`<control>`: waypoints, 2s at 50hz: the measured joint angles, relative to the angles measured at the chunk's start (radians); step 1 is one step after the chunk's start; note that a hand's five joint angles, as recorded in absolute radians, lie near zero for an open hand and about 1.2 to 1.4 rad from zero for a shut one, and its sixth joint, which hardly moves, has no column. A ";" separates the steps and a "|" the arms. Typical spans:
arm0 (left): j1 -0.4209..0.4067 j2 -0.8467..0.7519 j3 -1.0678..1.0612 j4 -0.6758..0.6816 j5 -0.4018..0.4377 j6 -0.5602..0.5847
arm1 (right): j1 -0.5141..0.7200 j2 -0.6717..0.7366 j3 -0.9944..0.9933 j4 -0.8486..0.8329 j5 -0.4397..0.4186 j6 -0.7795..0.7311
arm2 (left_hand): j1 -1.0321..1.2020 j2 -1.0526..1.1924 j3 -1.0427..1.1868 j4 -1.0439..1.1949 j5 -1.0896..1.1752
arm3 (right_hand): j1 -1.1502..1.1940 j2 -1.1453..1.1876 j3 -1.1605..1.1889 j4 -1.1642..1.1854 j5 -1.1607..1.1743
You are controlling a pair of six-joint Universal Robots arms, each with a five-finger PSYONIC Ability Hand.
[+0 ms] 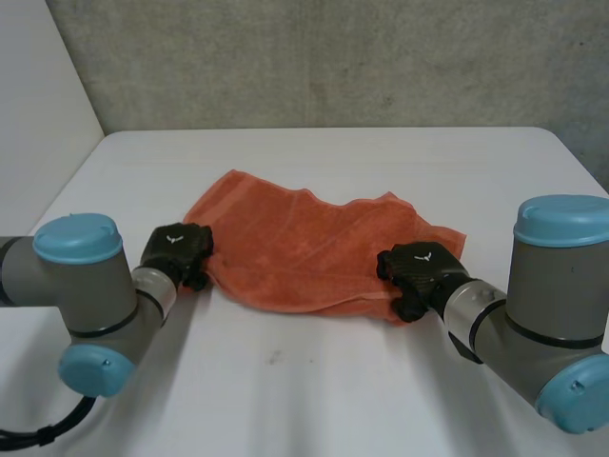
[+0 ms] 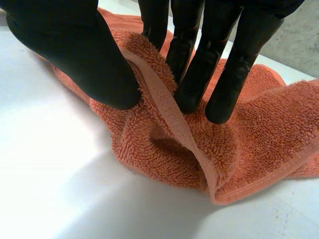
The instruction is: Fold the laundry
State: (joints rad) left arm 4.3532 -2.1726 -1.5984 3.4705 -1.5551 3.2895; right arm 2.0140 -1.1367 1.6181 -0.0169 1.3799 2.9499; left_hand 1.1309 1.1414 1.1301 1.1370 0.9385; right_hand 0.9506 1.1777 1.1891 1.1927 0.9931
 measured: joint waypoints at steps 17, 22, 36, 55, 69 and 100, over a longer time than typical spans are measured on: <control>0.016 0.319 -0.178 0.063 -0.013 0.051 | -0.009 -0.044 -0.037 0.183 0.000 -0.181 | 0.000 0.054 0.059 0.053 0.010 | -0.317 -0.437 -0.440 -0.447 -0.410; 0.019 0.370 -0.223 0.057 -0.011 0.095 | -0.022 -0.057 -0.058 0.245 -0.001 -0.215 | 0.000 0.054 0.059 0.053 0.010 | -0.407 -0.529 -0.544 -0.565 -0.535; 0.009 0.518 -0.224 -0.017 -0.011 0.149 | -0.199 -0.151 -0.065 0.261 -0.088 -0.135 | 0.000 0.056 0.061 0.057 0.010 | -0.472 -0.622 -0.647 -0.648 -0.619; -0.189 0.749 0.091 -0.291 -0.005 0.141 | -0.242 -0.146 0.099 0.078 -0.239 0.088 | 0.000 0.057 0.062 0.058 0.010 | -0.537 -0.711 -0.731 -0.737 -0.714; -0.204 0.742 0.185 -0.326 -0.013 0.141 | -0.163 -0.055 0.098 -0.177 -0.162 0.086 | 0.000 0.057 0.063 0.058 0.010 | 0.020 -0.001 -0.016 -0.015 -0.026; 0.020 0.724 -0.045 -0.319 0.055 0.135 | -0.274 -0.221 -0.022 0.177 -0.210 -0.094 | 0.000 0.058 0.063 0.058 0.010 | -0.505 -0.670 -0.685 -0.689 -0.663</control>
State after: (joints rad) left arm 4.3735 -1.4482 -1.6435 3.1515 -1.5006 3.4247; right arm 1.7403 -1.3576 1.5961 0.1605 1.1703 2.8558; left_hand 1.1309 1.1993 1.1929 1.1951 0.9480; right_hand 0.4457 0.5081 0.5044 0.5033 0.3301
